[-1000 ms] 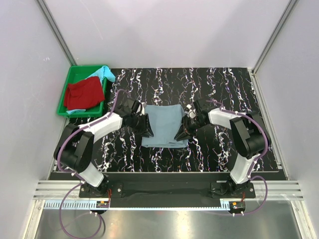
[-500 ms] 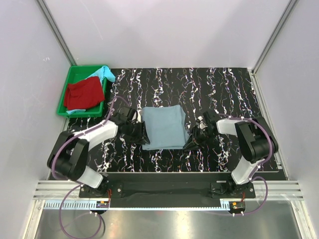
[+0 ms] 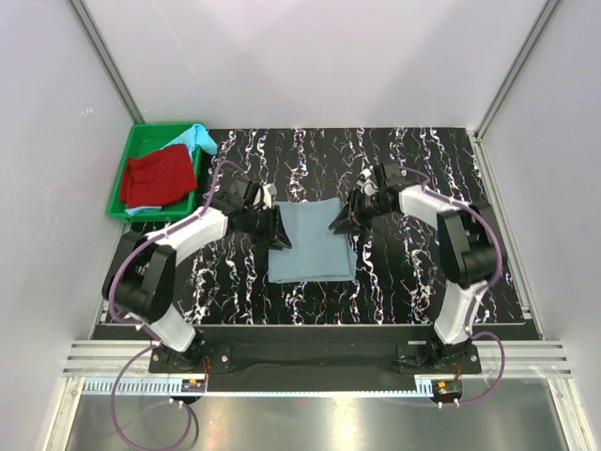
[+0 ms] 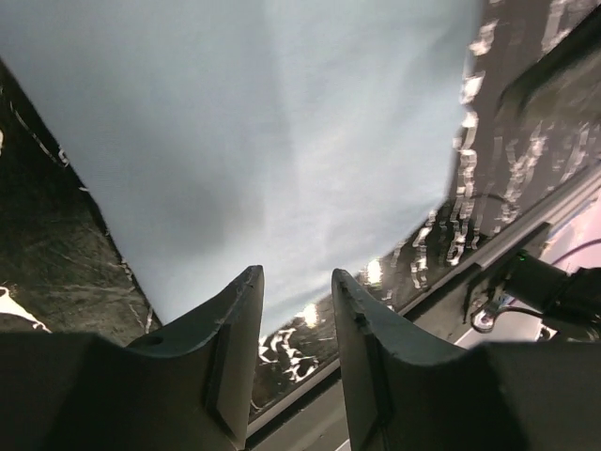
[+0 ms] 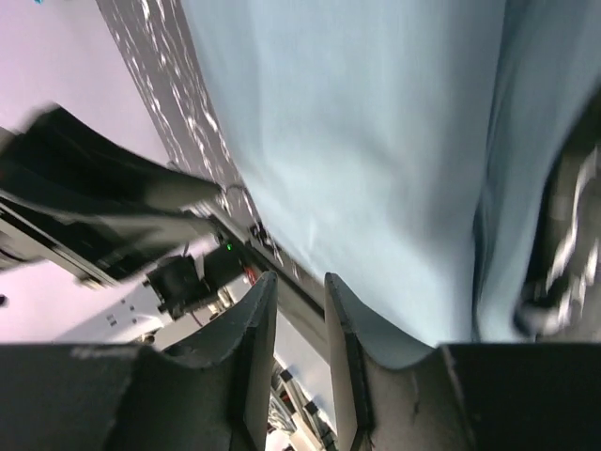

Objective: Fold and stack the t-shirts
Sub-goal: Fold the tshirt

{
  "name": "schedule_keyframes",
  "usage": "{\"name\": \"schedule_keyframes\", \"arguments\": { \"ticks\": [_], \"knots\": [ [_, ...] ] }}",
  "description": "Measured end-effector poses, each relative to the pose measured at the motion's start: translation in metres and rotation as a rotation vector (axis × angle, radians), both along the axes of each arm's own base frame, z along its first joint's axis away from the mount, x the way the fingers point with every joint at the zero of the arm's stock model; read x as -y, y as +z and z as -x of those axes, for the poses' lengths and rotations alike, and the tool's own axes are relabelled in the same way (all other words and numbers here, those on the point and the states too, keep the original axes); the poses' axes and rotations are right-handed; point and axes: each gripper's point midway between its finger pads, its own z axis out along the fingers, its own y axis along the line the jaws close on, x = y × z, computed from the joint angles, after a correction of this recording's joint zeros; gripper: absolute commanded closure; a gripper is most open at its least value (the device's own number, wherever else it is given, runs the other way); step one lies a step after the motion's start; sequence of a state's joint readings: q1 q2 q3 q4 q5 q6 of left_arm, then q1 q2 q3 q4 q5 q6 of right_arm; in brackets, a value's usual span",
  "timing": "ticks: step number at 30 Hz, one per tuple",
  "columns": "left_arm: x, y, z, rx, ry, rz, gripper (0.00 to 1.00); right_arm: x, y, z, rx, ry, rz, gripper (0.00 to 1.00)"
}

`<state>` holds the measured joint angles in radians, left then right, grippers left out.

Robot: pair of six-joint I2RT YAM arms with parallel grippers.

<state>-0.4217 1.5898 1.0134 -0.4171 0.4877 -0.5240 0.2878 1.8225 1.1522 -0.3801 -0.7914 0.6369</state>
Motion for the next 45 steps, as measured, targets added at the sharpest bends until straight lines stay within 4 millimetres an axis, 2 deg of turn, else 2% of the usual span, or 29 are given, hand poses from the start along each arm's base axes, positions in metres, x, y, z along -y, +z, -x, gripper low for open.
{"name": "schedule_keyframes", "arguments": {
  "ticks": [5, 8, 13, 17, 19, 21, 23, 27, 29, 31, 33, 35, 37, 40, 42, 45],
  "knots": [
    [-0.004, -0.025, 0.012, -0.065, -0.002, -0.019, 0.61, -0.012, -0.029, -0.042, -0.03, 0.009, -0.012, 0.66],
    [-0.007, -0.036, 0.021, -0.09, -0.003, -0.019, 0.62, -0.01, -0.048, -0.061, -0.048, -0.004, -0.023, 0.66],
    [-0.013, -0.054, 0.039, -0.135, -0.008, -0.028, 0.62, 0.023, -0.069, -0.089, -0.09, -0.078, -0.061, 0.67],
    [-0.013, -0.051, 0.04, -0.127, -0.01, -0.021, 0.62, 0.05, -0.073, -0.105, -0.087, -0.133, -0.068, 0.67],
    [-0.013, -0.044, 0.038, -0.122, -0.01, -0.02, 0.61, 0.055, -0.072, -0.109, -0.075, -0.141, -0.066, 0.66],
    [-0.01, -0.033, 0.03, -0.107, -0.01, -0.011, 0.6, 0.055, -0.072, -0.109, -0.074, -0.143, -0.059, 0.66],
    [-0.007, -0.015, 0.013, -0.066, -0.004, 0.01, 0.6, 0.053, -0.068, -0.108, -0.071, -0.141, -0.054, 0.63],
    [-0.004, 0.024, -0.045, 0.04, 0.029, 0.071, 0.6, 0.044, -0.041, -0.108, -0.035, -0.135, -0.066, 0.62],
    [-0.006, 0.029, -0.077, 0.07, 0.051, 0.093, 0.6, 0.034, -0.026, -0.113, -0.008, -0.122, -0.076, 0.62],
    [-0.01, 0.023, -0.101, 0.07, 0.071, 0.103, 0.6, 0.021, -0.014, -0.12, 0.023, -0.104, -0.09, 0.62],
    [-0.016, 0.004, -0.118, 0.036, 0.093, 0.101, 0.61, 0.008, -0.004, -0.126, 0.042, -0.087, -0.106, 0.62],
    [-0.024, -0.02, -0.127, -0.013, 0.115, 0.09, 0.61, -0.004, -0.003, -0.135, 0.055, -0.075, -0.122, 0.63],
    [-0.03, -0.041, -0.13, -0.065, 0.132, 0.08, 0.61, -0.012, -0.012, -0.142, 0.045, -0.071, -0.128, 0.62],
    [-0.037, -0.058, -0.131, -0.112, 0.145, 0.081, 0.61, -0.013, -0.041, -0.145, -0.021, -0.084, -0.122, 0.63],
    [-0.039, -0.058, -0.135, -0.12, 0.145, 0.098, 0.6, -0.009, -0.061, -0.143, -0.074, -0.102, -0.112, 0.62],
    [-0.041, -0.051, -0.145, -0.09, 0.139, 0.097, 0.6, 0.001, -0.066, -0.144, -0.116, -0.121, -0.126, 0.61]
  ]
}}
